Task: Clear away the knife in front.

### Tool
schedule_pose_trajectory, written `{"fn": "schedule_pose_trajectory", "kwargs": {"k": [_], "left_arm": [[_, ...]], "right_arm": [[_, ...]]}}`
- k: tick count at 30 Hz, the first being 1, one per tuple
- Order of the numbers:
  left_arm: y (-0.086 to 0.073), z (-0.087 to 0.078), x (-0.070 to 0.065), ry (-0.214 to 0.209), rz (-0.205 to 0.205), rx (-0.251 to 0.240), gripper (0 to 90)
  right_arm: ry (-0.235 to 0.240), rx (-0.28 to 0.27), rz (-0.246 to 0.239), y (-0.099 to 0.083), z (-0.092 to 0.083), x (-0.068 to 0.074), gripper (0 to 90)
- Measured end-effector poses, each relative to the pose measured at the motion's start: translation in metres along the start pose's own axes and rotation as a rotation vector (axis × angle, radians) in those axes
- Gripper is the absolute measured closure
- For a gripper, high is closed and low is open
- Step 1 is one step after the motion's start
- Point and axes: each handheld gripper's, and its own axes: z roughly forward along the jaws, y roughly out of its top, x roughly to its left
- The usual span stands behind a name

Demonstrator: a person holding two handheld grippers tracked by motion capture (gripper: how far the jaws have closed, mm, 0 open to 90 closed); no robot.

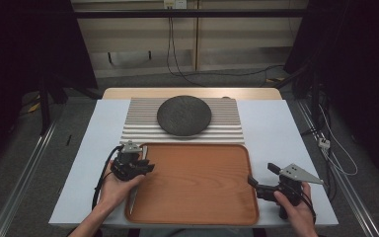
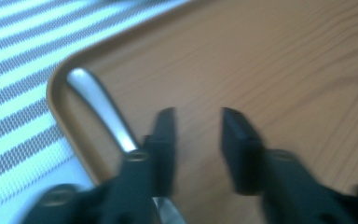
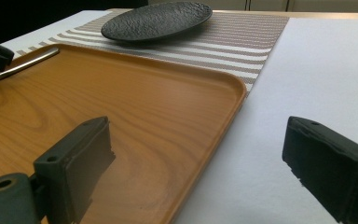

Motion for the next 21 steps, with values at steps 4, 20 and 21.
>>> {"fn": "schedule_pose_trajectory", "kwargs": {"k": [4,20,21], "left_arm": [[0.002,0.0,0.0,0.014,-0.022,-0.053,29.3],[-0.005,-0.036,-0.006,0.085,0.026,-0.203,6.8],[-0.007,-0.038,-0.007,0.101,0.023,-0.203,6.9]], "right_arm": [[-0.002,0.0,0.0,0.0,0.001,0.0,8.1],[-0.003,-0.004,0.0,0.0,0.0,0.0,8.1],[-0.004,-0.003,0.003,0.0,0.0,-0.001,8.1]]}}
